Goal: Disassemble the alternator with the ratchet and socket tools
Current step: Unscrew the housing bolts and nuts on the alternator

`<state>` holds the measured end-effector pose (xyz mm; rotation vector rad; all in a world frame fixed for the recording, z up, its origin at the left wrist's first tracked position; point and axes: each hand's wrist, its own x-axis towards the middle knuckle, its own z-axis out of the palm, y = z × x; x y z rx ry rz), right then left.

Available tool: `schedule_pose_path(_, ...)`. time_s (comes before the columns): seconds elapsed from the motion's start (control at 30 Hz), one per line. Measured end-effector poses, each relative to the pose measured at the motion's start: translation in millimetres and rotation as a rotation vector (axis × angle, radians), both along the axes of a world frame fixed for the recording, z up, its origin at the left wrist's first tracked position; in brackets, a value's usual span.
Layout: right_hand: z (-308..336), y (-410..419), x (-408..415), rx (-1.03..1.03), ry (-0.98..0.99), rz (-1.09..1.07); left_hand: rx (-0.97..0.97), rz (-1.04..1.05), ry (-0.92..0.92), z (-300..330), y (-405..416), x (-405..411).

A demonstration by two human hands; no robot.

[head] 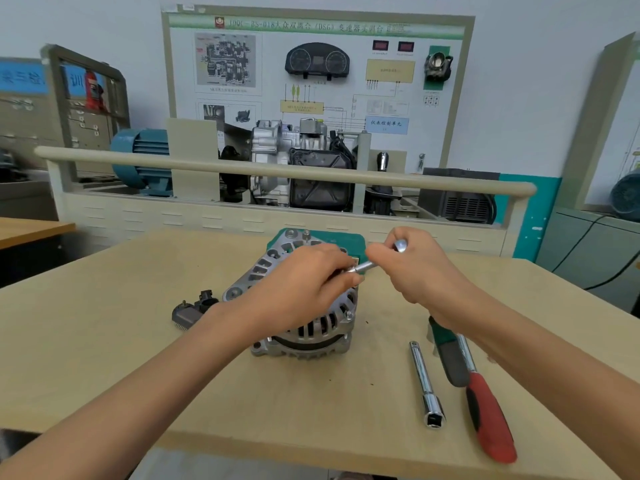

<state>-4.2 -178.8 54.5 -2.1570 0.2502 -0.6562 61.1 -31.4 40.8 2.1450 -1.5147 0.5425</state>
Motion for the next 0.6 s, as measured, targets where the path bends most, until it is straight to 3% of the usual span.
schedule_pose_path(0.07,3.3,-3.7,0.4,-0.028,0.006,0.018,0.016,-0.020,0.017,2.3,-1.2,4.1)
schedule_pose_path(0.2,9.3,-5.2,2.0,-0.321,-0.033,0.026,0.024,-0.107,0.186,0.2,-2.5,10.8)
schedule_pose_path(0.33,8.0,-7.1,3.8,-0.435,0.002,0.024,-0.150,-0.146,0.387,-9.8,1.1,16.6)
schedule_pose_path(0.53,3.6,-3.4,7.6,-0.793,0.073,0.029,-0.202,-0.137,0.282,-22.6,-4.6,18.1)
schedule_pose_path(0.6,4.2,-1.7,7.4,-0.814,0.074,0.054,-0.156,-0.124,0.232,-28.2,-5.5,19.3)
